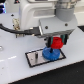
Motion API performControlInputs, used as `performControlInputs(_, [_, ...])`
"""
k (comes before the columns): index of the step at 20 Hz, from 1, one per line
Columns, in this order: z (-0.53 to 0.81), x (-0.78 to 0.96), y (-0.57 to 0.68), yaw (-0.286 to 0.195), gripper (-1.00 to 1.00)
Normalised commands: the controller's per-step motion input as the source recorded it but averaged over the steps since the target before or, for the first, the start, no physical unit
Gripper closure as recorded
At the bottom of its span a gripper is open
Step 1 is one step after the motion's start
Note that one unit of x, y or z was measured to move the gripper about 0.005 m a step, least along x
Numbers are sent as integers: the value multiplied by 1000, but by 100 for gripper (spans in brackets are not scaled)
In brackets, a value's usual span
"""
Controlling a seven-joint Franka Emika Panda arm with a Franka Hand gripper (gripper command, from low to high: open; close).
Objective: Insert the blue gear onto the right peg, followed by the red gear
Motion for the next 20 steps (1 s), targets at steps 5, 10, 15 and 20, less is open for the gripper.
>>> performControlInputs(5, [-91, 180, -77, 0, 100])
performControlInputs(10, [-116, 161, -48, 0, 100])
performControlInputs(15, [87, 132, -33, 0, 100])
performControlInputs(20, [291, 175, -82, 0, 100])
